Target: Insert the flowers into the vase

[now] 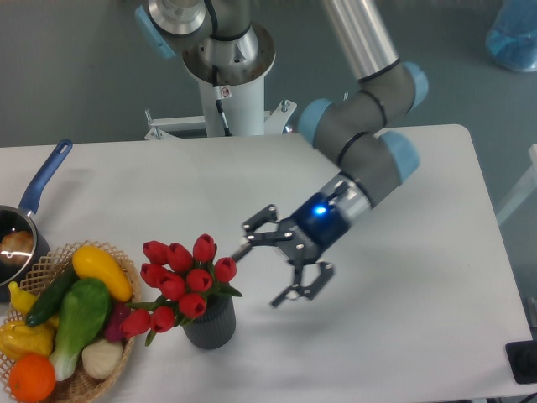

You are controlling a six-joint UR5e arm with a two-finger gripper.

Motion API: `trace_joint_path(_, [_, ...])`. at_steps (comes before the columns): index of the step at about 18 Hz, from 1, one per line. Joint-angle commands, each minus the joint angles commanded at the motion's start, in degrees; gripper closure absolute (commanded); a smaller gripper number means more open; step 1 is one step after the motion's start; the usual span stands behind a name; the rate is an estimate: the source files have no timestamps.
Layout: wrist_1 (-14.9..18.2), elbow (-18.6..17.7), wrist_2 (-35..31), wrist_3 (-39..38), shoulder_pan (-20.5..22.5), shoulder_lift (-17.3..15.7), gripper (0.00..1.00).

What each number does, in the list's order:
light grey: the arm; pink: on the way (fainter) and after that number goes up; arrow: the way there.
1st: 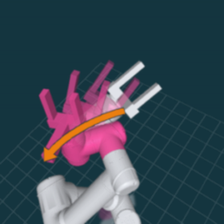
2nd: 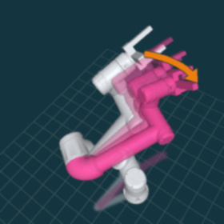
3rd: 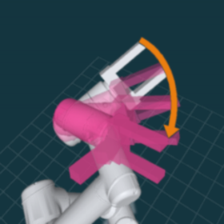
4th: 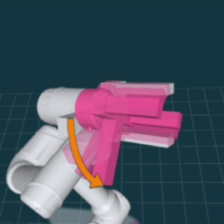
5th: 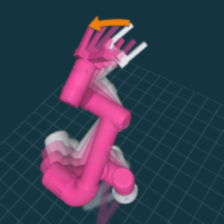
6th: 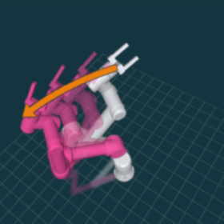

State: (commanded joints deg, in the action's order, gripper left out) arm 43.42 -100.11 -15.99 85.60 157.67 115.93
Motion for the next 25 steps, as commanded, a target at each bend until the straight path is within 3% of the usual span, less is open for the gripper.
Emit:
trace_joint_path(3, [0.0,3.16,-5.77,0.36,1.93,0.0,0.0])
trace_joint_path(5, [0.0,6.15,-21.11,-0.17,3.87,-0.44,0.0])
trace_joint_path(11, [0.79,6.07,-36.27,-4.2,8.7,-9.12,0.0])
trace_joint_path(13, [2.28,5.28,-45.74,-5.0,9.76,-14.21,0.0])
trace_joint_path(16, [5.18,4.93,-59.21,-4.48,10.38,-18.36,0.0])
trace_joint_path(19, [7.64,4.4,-63.88,-3.69,10.9,-20.91,0.0])
trace_joint_path(25, [15.9,3.61,-71.11,13.79,14.59,-25.13,0.0])
